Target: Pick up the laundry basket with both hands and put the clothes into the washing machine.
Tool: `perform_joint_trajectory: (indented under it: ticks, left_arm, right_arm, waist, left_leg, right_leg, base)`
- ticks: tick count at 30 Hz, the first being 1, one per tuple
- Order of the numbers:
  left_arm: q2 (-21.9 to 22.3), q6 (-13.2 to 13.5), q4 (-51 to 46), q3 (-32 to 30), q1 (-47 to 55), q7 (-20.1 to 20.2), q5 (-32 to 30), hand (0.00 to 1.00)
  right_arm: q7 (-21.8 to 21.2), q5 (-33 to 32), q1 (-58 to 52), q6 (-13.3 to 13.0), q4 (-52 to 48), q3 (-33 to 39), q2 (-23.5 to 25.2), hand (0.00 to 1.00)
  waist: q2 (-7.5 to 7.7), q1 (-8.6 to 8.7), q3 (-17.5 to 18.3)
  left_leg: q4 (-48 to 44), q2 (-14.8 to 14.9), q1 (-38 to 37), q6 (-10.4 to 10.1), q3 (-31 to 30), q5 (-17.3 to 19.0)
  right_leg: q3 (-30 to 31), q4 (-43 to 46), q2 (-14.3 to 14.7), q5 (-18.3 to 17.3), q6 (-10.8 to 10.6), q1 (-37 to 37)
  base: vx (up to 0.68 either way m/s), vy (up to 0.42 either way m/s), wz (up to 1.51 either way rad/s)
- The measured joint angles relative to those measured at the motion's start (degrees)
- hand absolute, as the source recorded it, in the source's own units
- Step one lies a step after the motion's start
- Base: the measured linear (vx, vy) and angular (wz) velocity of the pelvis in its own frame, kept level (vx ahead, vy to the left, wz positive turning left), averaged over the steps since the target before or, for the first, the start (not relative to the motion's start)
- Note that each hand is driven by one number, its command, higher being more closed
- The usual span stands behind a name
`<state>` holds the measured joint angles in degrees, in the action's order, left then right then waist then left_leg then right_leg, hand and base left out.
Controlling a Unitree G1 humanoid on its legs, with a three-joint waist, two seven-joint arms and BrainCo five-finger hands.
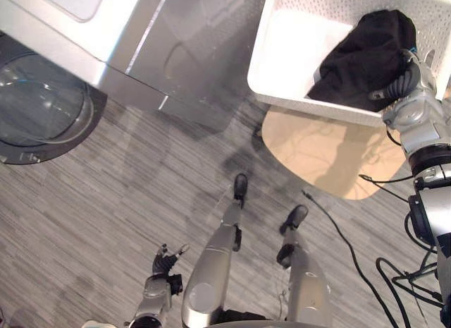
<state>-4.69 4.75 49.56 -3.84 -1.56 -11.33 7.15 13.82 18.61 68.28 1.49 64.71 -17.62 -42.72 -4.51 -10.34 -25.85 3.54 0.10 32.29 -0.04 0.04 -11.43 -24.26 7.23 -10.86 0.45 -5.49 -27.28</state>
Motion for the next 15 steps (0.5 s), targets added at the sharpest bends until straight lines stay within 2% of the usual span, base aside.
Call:
perform_joint_trajectory:
  ticks: [2,3,6,10,15]
  left_arm:
    - [0.09,0.2,-0.68,0.04,-1.45,0.11,0.02,0.0]
    - [0.06,0.26,-0.94,0.04,-2.85,0.13,0.03,0.0]
    - [0.74,0.75,-3.53,-0.05,-4.78,0.2,0.05,0.0]
    - [2.5,0.82,-6.26,-0.09,-4.72,0.81,0.1,0.0]
    - [3.58,0.7,-6.58,-0.09,-4.43,1.3,1.02,0.0]
  right_arm:
    - [-1.16,0.05,0.01,-0.69,-3.48,-2.81,-2.15,0.0]
    - [-1.81,0.07,0.24,-1.26,-6.02,-4.51,-3.93,1.0]
    - [-2.47,0.08,1.54,-1.4,-8.82,-8.0,-6.19,1.0]
    - [-2.46,-0.26,0.89,-1.15,-11.96,-9.45,-6.4,1.0]
    - [-1.37,-3.97,-4.38,-1.05,-16.15,-8.9,-4.83,1.0]
  waist:
    - [0.08,0.19,0.04]
    - [0.09,0.24,0.05]
    - [0.16,0.23,0.08]
    - [0.28,0.15,0.3]
    - [0.7,0.22,3.34]
  left_leg:
    - [0.57,0.24,1.99,-0.3,-0.4,-0.09]
    - [0.58,0.44,3.6,-0.7,-0.56,0.04]
    - [0.57,0.86,6.11,-1.57,-0.65,-0.54]
    - [0.53,1.2,6.59,-1.88,-0.08,-0.76]
    - [0.45,1.81,6.89,-2.77,-0.25,-2.04]
  right_leg:
    - [0.32,3.26,-0.4,-1.35,0.1,-3.56]
    - [0.4,5.05,-0.76,-1.82,0.43,-5.86]
    - [0.38,8.37,-1.26,-2.48,1.05,-9.69]
    - [0.46,12.0,-1.91,-4.18,1.58,-11.67]
    - [-0.74,15.19,-2.21,-6.58,2.5,-12.49]
  base:
    - [-0.08,0.006,-0.04]
    - [-0.1,0.015,-0.01]
    - [-0.08,0.006,0.0]
    - [-0.03,-0.013,0.03]
    - [0.05,-0.013,0.13]
